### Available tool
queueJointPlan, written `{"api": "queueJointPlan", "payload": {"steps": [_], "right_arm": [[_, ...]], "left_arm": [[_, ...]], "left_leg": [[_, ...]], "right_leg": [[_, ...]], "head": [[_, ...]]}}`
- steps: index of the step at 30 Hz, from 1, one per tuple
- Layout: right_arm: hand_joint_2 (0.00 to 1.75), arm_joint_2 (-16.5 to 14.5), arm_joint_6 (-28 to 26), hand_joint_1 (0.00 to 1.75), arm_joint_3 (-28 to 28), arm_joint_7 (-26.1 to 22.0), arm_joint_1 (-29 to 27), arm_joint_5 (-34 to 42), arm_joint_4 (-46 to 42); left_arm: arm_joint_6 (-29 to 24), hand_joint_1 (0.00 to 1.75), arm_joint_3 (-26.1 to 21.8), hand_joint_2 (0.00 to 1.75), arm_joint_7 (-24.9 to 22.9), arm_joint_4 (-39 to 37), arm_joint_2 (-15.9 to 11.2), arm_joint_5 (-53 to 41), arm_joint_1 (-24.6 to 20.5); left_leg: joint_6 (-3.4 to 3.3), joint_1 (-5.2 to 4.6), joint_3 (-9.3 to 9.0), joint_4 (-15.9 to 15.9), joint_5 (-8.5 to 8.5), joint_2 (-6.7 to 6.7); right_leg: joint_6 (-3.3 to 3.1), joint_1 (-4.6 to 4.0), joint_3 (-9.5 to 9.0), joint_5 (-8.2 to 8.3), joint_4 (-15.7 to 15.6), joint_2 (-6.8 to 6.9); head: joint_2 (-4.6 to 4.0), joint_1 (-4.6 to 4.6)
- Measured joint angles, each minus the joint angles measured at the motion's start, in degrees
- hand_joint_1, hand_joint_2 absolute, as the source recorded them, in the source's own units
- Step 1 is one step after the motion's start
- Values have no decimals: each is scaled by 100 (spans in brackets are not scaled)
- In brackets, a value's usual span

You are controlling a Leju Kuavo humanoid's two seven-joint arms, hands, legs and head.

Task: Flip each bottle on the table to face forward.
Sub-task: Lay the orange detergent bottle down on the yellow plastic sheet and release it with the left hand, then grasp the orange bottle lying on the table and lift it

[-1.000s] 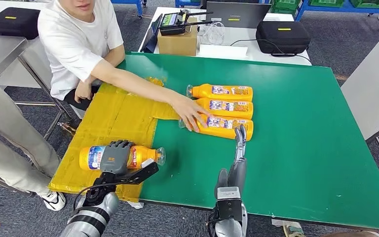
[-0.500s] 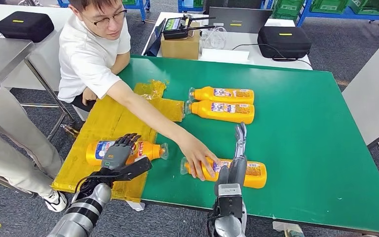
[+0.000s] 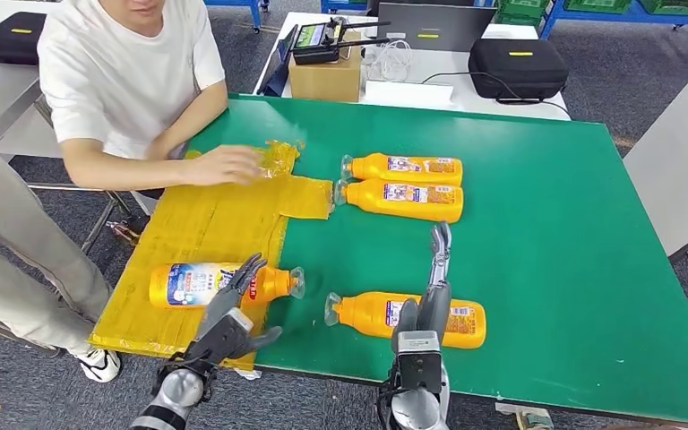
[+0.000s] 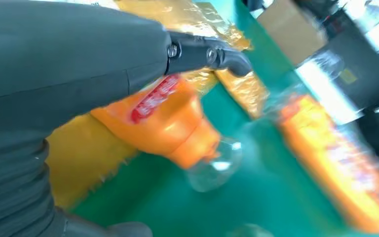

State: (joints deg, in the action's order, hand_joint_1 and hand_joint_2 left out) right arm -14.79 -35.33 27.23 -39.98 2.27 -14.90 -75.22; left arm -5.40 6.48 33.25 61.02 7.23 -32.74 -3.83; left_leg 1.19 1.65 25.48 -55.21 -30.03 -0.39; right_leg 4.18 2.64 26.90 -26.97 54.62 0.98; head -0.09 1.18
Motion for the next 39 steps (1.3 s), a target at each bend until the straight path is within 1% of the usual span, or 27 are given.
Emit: {"api": "queueJointPlan", "payload": {"steps": [3, 6, 8, 9, 11, 13, 16, 19, 22, 24, 27, 31, 39], "right_arm": [[0, 26, -222, 0, 27, -5, -43, -323, 29], [0, 36, -340, 0, 31, 8, -62, -698, 93], [0, 59, -381, 0, 31, 180, -63, -1126, 142], [0, 87, -404, 0, 29, 354, -62, -1519, 172], [87, 190, -433, 0, 24, 781, -72, -2469, 238], [175, 327, -421, 0, 14, 1094, -102, -3096, 283], [175, 567, -229, 0, -19, 1575, -179, -3751, 298], [175, 922, 46, 0, -101, 2186, -375, -4470, 157], [175, 1277, 313, 0, -225, 2652, -637, -4855, -152], [175, 1466, 453, 0, -312, 2860, -768, -5006, -324], [175, 1642, 548, 0, -418, 3050, -857, -5171, -432], [175, 1786, 763, 0, -507, 3262, -897, -5286, -442], [175, 1924, 809, 0, -553, 3304, -939, -5313, -441]], "left_arm": [[-296, 0, 17, 175, 178, 612, 261, 792, 243], [-579, 0, 54, 175, 198, 1106, 458, 1350, 304], [-720, 0, 93, 175, 294, 1337, 522, 1533, 338], [-820, 0, 114, 175, 393, 1442, 555, 1646, 359], [-1044, 0, 146, 175, 580, 1672, 622, 1882, 389], [-1224, 0, 162, 175, 650, 1900, 658, 2044, 417], [-1502, 0, 187, 175, 672, 2209, 669, 2277, 485], [-1684, 0, 212, 175, 630, 2446, 670, 2361, 555], [-1703, 0, 266, 175, 577, 2618, 671, 2215, 657], [-1675, 0, 341, 175, 576, 2722, 672, 2108, 712], [-1581, 0, 508, 175, 578, 2837, 672, 1965, 770], [-1437, 0, 755, 175, 553, 2905, 672, 1891, 818], [-1419, 0, 921, 175, 546, 2931, 672, 1891, 862]], "left_leg": [[0, 0, 34, -2, 0, 7], [0, 0, 46, -2, -1, 9], [0, 3, 54, -2, -1, 11], [0, 4, 58, -2, -1, 13], [0, 6, 64, -2, -1, 15], [0, 6, 67, -2, -1, 14], [0, 6, 69, -3, -1, 16], [-2, 4, 74, -4, -3, 13], [-3, 3, 84, -4, -5, 16], [-3, 2, 87, -4, -6, 16], [-2, 2, 88, -4, -7, 18], [-2, 2, 88, -4, -7, 19], [-2, 2, 88, -4, -7, 20]], "right_leg": [[0, 0, 34, 1, 0, -2], [1, -1, 46, 1, 0, -3], [1, -3, 57, 0, 0, -4], [1, -5, 62, 1, 0, -5], [0, -8, 67, 1, -1, -6], [0, -8, 69, 1, -1, -5], [0, -7, 74, 1, -2, -6], [1, -5, 79, 1, -3, -5], [1, -4, 89, 1, -3, -6], [1, -3, 93, 1, -3, -8], [1, -3, 96, 1, -4, -9], [1, -4, 95, 1, -3, -9], [1, -3, 96, 1, -3, -10]], "head": [[0, -1], [0, 0], [0, 1], [1, 1], [1, -1], [0, -1], [0, 0], [0, 0], [0, 1], [1, 1], [0, 2], [0, 1], [0, 1]]}}
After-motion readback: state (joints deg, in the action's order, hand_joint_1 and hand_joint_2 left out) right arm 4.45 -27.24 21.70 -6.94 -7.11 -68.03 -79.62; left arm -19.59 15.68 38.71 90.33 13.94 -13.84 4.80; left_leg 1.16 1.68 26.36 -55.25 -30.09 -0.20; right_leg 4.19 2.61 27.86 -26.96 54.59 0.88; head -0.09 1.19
